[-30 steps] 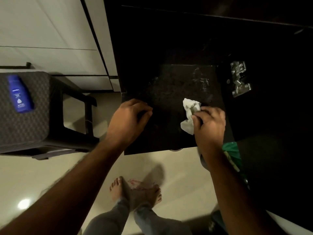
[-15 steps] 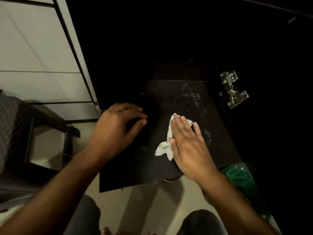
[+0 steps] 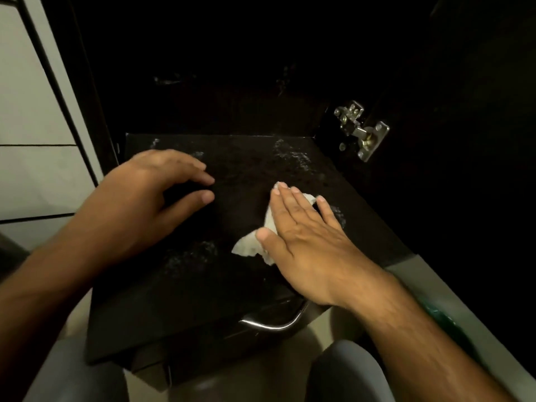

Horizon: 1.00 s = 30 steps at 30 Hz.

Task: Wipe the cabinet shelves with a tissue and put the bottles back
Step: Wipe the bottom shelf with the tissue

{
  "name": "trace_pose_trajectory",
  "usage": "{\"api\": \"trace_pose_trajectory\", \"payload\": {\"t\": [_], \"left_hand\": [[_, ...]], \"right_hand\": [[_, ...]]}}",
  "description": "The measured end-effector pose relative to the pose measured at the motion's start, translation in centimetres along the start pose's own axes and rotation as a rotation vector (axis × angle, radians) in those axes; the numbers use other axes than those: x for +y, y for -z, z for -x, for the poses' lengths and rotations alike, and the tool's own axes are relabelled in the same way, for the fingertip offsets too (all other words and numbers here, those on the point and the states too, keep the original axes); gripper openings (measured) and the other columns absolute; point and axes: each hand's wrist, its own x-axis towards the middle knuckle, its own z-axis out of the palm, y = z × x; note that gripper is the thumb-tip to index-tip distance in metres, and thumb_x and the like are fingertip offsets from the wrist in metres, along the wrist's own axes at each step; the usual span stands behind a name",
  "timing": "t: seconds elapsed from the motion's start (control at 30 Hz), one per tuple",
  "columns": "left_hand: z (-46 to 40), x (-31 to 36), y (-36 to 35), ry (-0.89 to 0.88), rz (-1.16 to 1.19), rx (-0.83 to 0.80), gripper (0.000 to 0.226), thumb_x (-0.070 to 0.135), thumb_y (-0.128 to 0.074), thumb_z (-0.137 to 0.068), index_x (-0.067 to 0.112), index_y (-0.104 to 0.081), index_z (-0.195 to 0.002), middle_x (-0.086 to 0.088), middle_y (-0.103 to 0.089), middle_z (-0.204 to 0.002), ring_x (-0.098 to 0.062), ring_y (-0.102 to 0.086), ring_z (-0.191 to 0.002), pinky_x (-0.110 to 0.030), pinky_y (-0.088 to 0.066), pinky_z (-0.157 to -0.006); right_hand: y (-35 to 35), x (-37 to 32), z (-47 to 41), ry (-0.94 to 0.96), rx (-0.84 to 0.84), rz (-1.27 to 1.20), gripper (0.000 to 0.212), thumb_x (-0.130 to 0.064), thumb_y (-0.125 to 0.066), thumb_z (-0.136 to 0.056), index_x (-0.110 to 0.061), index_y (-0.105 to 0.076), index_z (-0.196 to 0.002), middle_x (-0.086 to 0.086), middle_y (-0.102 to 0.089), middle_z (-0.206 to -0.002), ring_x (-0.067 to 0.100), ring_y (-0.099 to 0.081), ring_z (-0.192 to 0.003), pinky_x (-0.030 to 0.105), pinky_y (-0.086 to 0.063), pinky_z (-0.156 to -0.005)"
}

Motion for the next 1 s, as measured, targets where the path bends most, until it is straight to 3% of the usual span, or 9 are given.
{"api": "trace_pose_trajectory", "payload": {"t": [0.13,0.2,0.3,0.4,0.53,0.63,0.77,0.9,1.0], "left_hand": [[0.1,-0.8,-0.2,-0.016,-0.011,-0.013,0.046,0.066,-0.043,-0.089,0.036,-0.065,-0.117,0.015,-0.057,-0.126,-0.008,-0.049,-0.119,-0.032,-0.039,-0.097],[0.0,-0.9,-0.3,-0.024,-0.01,-0.027,0.05,0.068,-0.037,-0.089,0.038,-0.062,-0.12,0.019,-0.053,-0.127,-0.004,-0.045,-0.121,-0.029,-0.035,-0.098],[-0.6,-1.0,-0.6,0.001,-0.031,-0.08,0.056,0.067,-0.034,-0.087,0.036,-0.059,-0.126,0.012,-0.054,-0.133,-0.012,-0.046,-0.127,-0.034,-0.036,-0.103],[-1.0,-1.1,-0.7,0.046,-0.049,-0.122,0.065,0.069,-0.031,-0.081,0.034,-0.057,-0.129,0.008,-0.054,-0.135,-0.014,-0.047,-0.127,-0.037,-0.037,-0.104],[-1.2,-1.7,-0.9,0.04,-0.059,-0.125,0.065,0.075,-0.027,-0.087,0.034,-0.056,-0.129,0.008,-0.055,-0.134,-0.014,-0.048,-0.126,-0.038,-0.039,-0.1],[-1.2,-2.2,-1.1,0.04,-0.039,-0.126,0.07,0.078,-0.025,-0.08,0.037,-0.057,-0.127,0.01,-0.056,-0.133,-0.014,-0.05,-0.124,-0.037,-0.04,-0.098],[-1.1,-2.6,-1.0,0.026,-0.023,-0.128,0.072,0.082,-0.023,-0.08,0.038,-0.057,-0.126,0.01,-0.057,-0.13,-0.014,-0.052,-0.122,-0.043,-0.042,-0.102],[-1.1,-2.3,-0.8,0.055,-0.043,-0.133,0.069,0.081,-0.025,-0.082,0.038,-0.056,-0.127,0.01,-0.056,-0.132,-0.014,-0.05,-0.124,-0.042,-0.04,-0.103],[-1.2,-1.9,-0.7,0.087,-0.05,-0.16,0.065,0.074,-0.029,-0.082,0.037,-0.055,-0.129,0.009,-0.054,-0.135,-0.015,-0.047,-0.127,-0.04,-0.039,-0.102]], "right_hand": [[0.4,3.9,2.5,-0.082,-0.026,0.032,0.07,-0.065,0.002,-0.092,-0.031,0.019,-0.15,-0.019,0.029,-0.154,-0.006,0.031,-0.138,0.026,0.023,-0.112],[1.2,5.6,2.0,-0.178,-0.038,0.043,0.07,-0.063,0.0,-0.093,-0.029,0.017,-0.152,-0.013,0.025,-0.158,-0.001,0.027,-0.141,0.028,0.018,-0.115],[2.3,6.1,-1.3,-0.251,-0.061,0.043,0.068,-0.056,-0.007,-0.1,-0.02,0.011,-0.154,-0.002,0.018,-0.162,0.009,0.019,-0.147,0.032,0.013,-0.118],[2.3,4.5,-3.8,-0.176,-0.032,0.033,0.066,-0.053,-0.01,-0.102,-0.017,0.008,-0.155,0.001,0.015,-0.163,0.013,0.016,-0.148,0.035,0.012,-0.12],[0.5,5.0,0.3,-0.008,0.032,0.03,0.068,-0.061,-0.005,-0.096,-0.027,0.011,-0.154,-0.012,0.021,-0.16,-0.001,0.024,-0.142,0.024,0.018,-0.113],[0.9,7.4,3.2,-0.115,-0.008,0.021,0.068,-0.062,-0.005,-0.096,-0.03,0.012,-0.153,-0.014,0.022,-0.159,-0.004,0.024,-0.141,0.021,0.018,-0.11],[1.9,7.7,0.4,-0.236,-0.039,0.052,0.069,-0.055,-0.009,-0.1,-0.016,0.008,-0.154,0.001,0.015,-0.163,0.01,0.016,-0.148,0.029,0.009,-0.119],[1.8,6.6,-1.3,-0.18,-0.011,0.026,0.068,-0.053,-0.012,-0.102,-0.015,0.007,-0.155,0.002,0.015,-0.163,0.012,0.016,-0.148,0.032,0.008,-0.121],[1.1,7.6,2.3,-0.105,0.015,0.008,0.075,-0.064,-0.006,-0.094,-0.022,0.01,-0.154,-0.007,0.019,-0.161,0.002,0.021,-0.144,0.019,0.014,-0.113]]}}
